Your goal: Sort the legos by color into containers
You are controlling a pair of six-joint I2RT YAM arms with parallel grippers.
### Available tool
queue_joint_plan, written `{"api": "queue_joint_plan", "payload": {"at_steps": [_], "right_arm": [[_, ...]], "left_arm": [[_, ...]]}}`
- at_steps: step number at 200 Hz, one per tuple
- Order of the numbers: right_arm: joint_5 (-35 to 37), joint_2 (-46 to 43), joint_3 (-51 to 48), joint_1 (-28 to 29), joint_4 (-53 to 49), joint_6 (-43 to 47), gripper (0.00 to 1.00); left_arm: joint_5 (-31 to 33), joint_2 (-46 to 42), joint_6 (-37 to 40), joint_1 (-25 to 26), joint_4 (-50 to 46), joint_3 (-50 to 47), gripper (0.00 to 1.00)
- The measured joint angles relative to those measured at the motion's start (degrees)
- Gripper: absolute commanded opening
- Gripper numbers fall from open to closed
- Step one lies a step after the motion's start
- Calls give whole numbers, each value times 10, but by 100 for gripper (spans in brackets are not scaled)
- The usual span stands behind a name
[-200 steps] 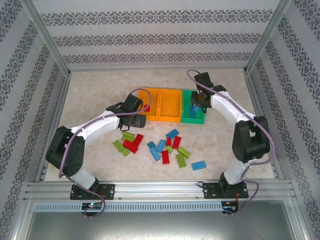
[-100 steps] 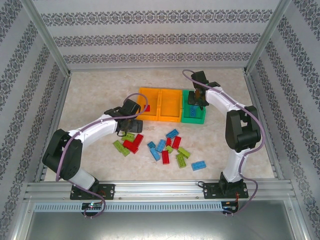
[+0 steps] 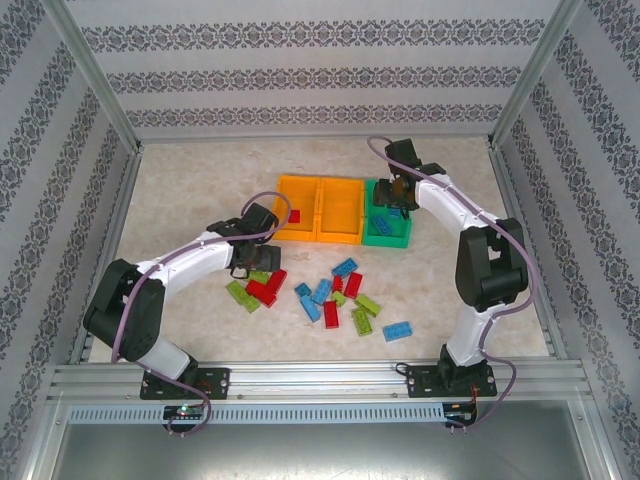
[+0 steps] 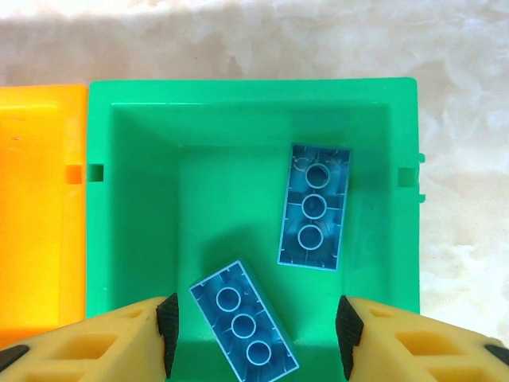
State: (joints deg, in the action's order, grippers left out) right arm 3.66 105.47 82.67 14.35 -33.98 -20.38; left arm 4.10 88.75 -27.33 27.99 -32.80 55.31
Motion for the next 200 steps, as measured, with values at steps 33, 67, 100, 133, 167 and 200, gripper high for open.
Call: {"api": "queue_joint_plan", "payload": {"at_steps": [33, 67, 100, 133, 167, 200], "right_arm": [[-1, -1, -7, -2, 0, 0, 57], [-1, -1, -13, -7, 0, 0, 58], [-1, -2, -21, -7, 0, -2, 58], [-1, -3, -24, -7, 0, -2, 58], [-1, -7, -26, -8, 0, -2, 58], [-1, -10, -31, -8, 1, -2, 58]], "left_arm": [[-9, 5, -2, -7, 0, -12, 85], [-20, 11, -3, -22, 2, -16, 83], [-43, 30, -13, -30, 7, -16, 77], [-71, 49, -19, -33, 15, -12, 75], [-84, 73, -26, -34, 20, 4, 70], [-88, 82, -32, -41, 26, 12, 64]]}}
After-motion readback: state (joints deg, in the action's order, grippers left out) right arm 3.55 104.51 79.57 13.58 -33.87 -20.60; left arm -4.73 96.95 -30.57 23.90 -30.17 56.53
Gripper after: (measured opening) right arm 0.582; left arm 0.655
